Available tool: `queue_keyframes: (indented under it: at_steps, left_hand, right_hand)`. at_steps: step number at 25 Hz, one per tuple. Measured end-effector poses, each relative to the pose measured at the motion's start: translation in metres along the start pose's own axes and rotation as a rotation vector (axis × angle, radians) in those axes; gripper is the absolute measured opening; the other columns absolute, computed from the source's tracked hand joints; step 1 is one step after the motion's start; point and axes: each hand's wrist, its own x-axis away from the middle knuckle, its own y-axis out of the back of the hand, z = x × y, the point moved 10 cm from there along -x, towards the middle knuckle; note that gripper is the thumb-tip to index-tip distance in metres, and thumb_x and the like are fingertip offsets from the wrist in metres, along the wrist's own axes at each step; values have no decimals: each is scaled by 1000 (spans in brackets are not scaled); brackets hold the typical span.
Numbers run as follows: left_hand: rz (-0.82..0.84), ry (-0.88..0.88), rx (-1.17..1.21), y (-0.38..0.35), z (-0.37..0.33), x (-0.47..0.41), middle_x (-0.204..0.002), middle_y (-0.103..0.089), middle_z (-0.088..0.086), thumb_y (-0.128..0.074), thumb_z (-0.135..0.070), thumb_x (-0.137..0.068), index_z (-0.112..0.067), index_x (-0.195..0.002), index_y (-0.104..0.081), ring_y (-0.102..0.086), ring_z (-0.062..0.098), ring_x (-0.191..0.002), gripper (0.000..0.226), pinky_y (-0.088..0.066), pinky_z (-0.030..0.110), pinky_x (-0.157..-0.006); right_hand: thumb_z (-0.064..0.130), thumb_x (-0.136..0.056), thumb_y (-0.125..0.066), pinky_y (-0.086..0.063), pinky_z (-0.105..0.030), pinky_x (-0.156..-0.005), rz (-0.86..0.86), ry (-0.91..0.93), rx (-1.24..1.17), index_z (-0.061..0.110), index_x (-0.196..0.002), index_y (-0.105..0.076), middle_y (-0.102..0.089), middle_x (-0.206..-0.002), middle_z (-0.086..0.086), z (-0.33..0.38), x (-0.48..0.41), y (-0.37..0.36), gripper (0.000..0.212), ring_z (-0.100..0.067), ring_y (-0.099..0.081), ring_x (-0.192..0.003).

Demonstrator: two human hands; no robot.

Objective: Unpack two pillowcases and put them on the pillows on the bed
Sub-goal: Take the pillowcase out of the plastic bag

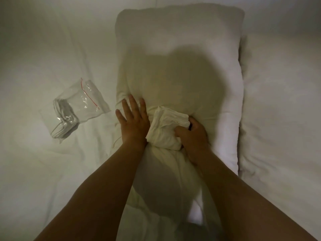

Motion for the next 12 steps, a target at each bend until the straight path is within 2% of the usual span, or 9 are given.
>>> queue_keyframes:
  at_steps: [7,9,12]
  left_hand:
    - [61,-44,36,-4,-1,0,-158,10,28,-36,-48,-101,-6,-148,24,3,49,-146,87,-13,67,-113]
    - [92,-58,54,-1,2,-1,-158,12,27,-36,-46,-101,-8,-148,24,4,48,-146,86,-12,66,-114]
    - [163,-115,102,5,7,4,-159,19,23,-26,-38,-103,-13,-151,22,11,44,-147,72,-8,63,-116]
  right_hand:
    - [18,-70,-63,-57,-47,-78,-77,-50,-26,23,-93,-71,-73,-92,-4,-6,6,1,24,-25,-68,-85]
    - [14,-76,-65,-57,-48,-81,-103,-61,-77,21,-93,-70,-73,-94,-7,-9,12,-1,19,-26,-69,-88]
    - [16,-79,-66,-59,-45,-85,-114,-54,-94,24,-95,-70,-74,-95,-4,-14,24,-6,18,-25,-70,-94]
